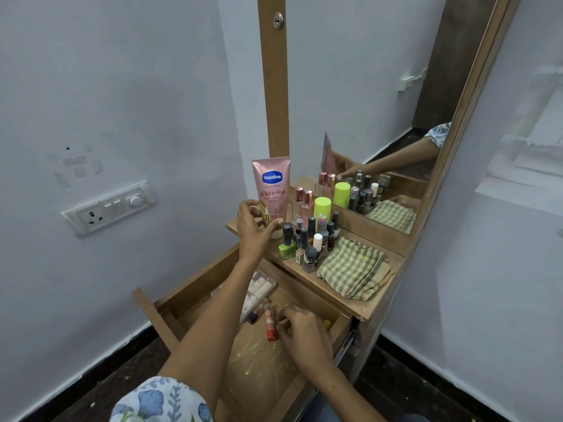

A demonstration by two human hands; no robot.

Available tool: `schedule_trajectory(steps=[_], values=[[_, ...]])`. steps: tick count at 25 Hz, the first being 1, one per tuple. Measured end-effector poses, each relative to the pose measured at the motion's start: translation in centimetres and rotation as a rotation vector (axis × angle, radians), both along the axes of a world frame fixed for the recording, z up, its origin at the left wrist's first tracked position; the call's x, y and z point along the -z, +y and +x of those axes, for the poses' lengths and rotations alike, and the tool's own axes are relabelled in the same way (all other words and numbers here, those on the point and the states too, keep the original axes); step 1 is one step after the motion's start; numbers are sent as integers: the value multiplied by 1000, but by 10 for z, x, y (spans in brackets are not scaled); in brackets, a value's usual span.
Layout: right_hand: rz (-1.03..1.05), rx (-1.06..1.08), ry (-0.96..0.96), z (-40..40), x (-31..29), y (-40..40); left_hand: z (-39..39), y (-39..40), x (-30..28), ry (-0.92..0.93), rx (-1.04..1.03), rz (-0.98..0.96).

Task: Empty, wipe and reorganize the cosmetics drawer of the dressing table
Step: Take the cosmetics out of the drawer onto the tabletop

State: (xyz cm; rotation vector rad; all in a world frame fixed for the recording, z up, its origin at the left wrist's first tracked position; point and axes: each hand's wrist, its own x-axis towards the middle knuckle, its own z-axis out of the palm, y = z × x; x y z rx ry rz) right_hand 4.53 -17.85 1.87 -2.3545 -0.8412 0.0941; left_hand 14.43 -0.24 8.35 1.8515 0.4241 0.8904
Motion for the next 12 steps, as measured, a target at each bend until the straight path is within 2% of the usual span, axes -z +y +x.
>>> schedule_trajectory(steps=[4, 12], values=[[-15, 10, 5, 0, 0, 0, -2, 1, 3, 62, -12, 49], [-37, -7, -15, 0, -2, 0, 10, -6, -4, 118, -4, 31]])
